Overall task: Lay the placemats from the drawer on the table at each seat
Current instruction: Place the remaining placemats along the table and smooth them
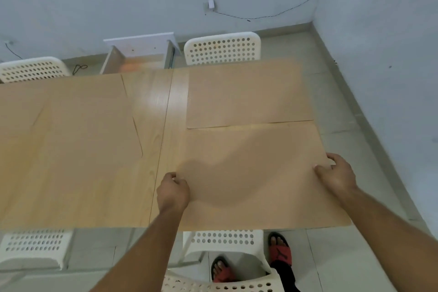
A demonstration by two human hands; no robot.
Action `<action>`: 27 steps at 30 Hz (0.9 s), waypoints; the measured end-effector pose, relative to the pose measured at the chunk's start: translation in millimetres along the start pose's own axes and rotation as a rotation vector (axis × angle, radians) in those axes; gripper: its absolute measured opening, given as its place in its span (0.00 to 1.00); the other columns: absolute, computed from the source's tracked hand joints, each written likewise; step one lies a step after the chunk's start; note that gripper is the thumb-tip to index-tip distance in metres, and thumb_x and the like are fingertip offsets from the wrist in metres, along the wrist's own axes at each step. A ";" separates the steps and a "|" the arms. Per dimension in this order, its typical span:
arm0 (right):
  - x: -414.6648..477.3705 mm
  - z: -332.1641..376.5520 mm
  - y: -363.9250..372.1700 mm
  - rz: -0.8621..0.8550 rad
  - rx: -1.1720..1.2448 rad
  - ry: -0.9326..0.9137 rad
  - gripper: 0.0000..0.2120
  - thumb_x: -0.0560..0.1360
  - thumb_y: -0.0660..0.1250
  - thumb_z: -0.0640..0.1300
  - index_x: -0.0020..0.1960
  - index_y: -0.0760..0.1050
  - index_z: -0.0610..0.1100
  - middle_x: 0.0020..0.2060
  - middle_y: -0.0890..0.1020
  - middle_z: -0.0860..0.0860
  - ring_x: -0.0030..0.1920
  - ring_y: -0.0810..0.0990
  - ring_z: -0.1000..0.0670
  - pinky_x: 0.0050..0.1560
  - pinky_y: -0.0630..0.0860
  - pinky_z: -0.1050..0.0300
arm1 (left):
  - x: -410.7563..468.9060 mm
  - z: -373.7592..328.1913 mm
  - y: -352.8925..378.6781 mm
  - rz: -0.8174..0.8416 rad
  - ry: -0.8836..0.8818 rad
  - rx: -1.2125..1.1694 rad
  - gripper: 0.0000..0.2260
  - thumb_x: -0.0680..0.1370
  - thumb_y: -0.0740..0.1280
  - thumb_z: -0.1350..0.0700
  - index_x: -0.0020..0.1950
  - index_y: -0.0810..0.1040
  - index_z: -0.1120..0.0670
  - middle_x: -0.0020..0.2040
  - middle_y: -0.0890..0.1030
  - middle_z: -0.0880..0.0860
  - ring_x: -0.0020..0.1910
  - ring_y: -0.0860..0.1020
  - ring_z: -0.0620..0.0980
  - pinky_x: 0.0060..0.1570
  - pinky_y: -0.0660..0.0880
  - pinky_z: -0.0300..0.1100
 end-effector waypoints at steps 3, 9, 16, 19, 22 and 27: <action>3.3 5.1 1.8 0.002 -0.071 -0.055 0.30 0.75 0.72 0.47 0.75 0.65 0.50 0.61 0.80 0.42 0.55 0.80 0.38 0.57 0.76 0.45 | -2.0 -5.7 1.8 0.026 0.042 0.060 0.20 0.79 0.62 0.58 0.71 0.72 0.59 0.62 0.80 0.58 0.57 0.78 0.59 0.51 0.73 0.46; 14.3 9.2 5.2 0.006 -0.141 -0.061 0.34 0.74 0.72 0.48 0.76 0.63 0.48 0.65 0.78 0.41 0.62 0.77 0.36 0.63 0.74 0.42 | 6.8 -14.8 1.7 0.065 0.084 0.191 0.24 0.76 0.64 0.51 0.71 0.72 0.58 0.64 0.76 0.58 0.61 0.76 0.60 0.58 0.77 0.55; 15.9 6.8 13.9 -0.044 -0.329 -0.107 0.34 0.76 0.70 0.51 0.78 0.61 0.46 0.69 0.69 0.39 0.65 0.73 0.35 0.63 0.72 0.43 | 5.5 -18.7 8.9 0.058 0.078 0.304 0.25 0.78 0.63 0.50 0.72 0.70 0.58 0.66 0.72 0.58 0.62 0.74 0.59 0.55 0.76 0.53; 10.9 7.4 16.3 -0.056 -0.449 -0.163 0.33 0.76 0.68 0.52 0.77 0.61 0.46 0.70 0.67 0.40 0.67 0.68 0.37 0.64 0.70 0.42 | 4.1 -20.2 9.5 0.060 0.084 0.332 0.24 0.77 0.63 0.49 0.71 0.71 0.58 0.64 0.72 0.58 0.60 0.75 0.59 0.53 0.78 0.53; 8.6 9.2 18.0 -0.053 -0.529 -0.178 0.31 0.76 0.67 0.52 0.75 0.63 0.45 0.70 0.68 0.41 0.67 0.67 0.37 0.63 0.70 0.43 | 5.4 -22.5 8.6 0.064 0.077 0.353 0.23 0.77 0.63 0.48 0.70 0.72 0.58 0.62 0.72 0.57 0.59 0.75 0.58 0.53 0.78 0.54; 7.7 10.9 20.8 -0.026 -0.576 -0.197 0.28 0.76 0.65 0.53 0.73 0.65 0.45 0.73 0.66 0.42 0.68 0.66 0.37 0.64 0.71 0.42 | 6.4 -25.8 9.9 0.075 0.086 0.357 0.22 0.77 0.62 0.48 0.68 0.72 0.58 0.61 0.72 0.57 0.59 0.74 0.58 0.50 0.76 0.50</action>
Point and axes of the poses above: each hand's wrist, its own x-axis towards the middle knuckle, its own y-axis out of the palm, z = x × y, the point moved 2 cm from there along x, towards the middle knuckle
